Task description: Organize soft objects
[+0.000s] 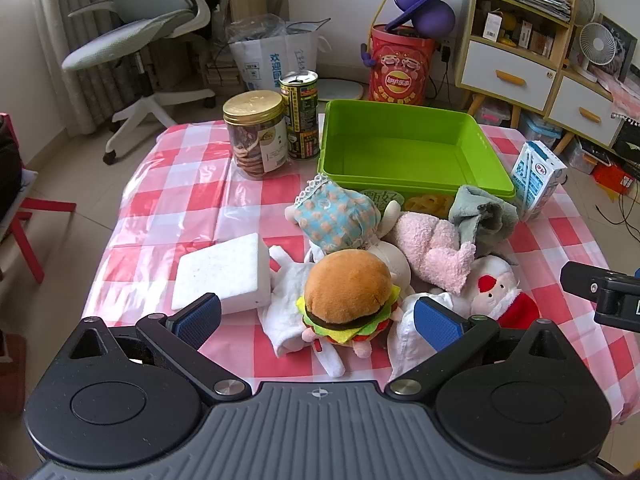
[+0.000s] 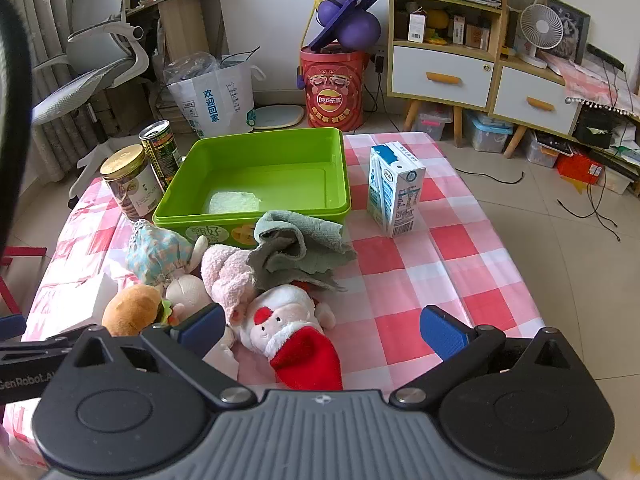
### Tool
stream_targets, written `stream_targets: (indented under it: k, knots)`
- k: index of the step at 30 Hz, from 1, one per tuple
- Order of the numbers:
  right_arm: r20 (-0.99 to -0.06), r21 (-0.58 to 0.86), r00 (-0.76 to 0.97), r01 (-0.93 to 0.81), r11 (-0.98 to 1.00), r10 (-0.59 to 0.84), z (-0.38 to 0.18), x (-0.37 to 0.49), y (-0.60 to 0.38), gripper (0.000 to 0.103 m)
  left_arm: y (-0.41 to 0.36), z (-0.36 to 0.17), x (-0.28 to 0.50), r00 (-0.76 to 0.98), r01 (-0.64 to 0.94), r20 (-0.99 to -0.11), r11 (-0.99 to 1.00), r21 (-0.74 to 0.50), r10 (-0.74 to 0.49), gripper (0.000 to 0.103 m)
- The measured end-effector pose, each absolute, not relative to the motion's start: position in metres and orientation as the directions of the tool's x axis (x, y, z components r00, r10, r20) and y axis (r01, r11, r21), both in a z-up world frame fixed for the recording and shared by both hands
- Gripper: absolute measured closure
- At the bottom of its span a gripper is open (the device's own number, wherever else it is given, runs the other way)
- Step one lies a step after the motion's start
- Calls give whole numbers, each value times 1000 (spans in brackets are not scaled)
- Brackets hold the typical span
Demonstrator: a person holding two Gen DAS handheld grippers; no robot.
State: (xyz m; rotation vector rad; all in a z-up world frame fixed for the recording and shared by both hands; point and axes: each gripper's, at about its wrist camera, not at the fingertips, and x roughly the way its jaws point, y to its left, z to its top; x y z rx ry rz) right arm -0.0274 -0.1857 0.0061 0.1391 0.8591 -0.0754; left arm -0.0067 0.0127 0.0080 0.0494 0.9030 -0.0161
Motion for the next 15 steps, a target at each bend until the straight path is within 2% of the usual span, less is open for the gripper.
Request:
stream_targets:
  k: [15]
  knots:
    - [-760, 90, 650, 117, 989, -8, 6, -27, -184, 15, 14, 7, -6, 618, 32, -786, 999, 39, 11, 5]
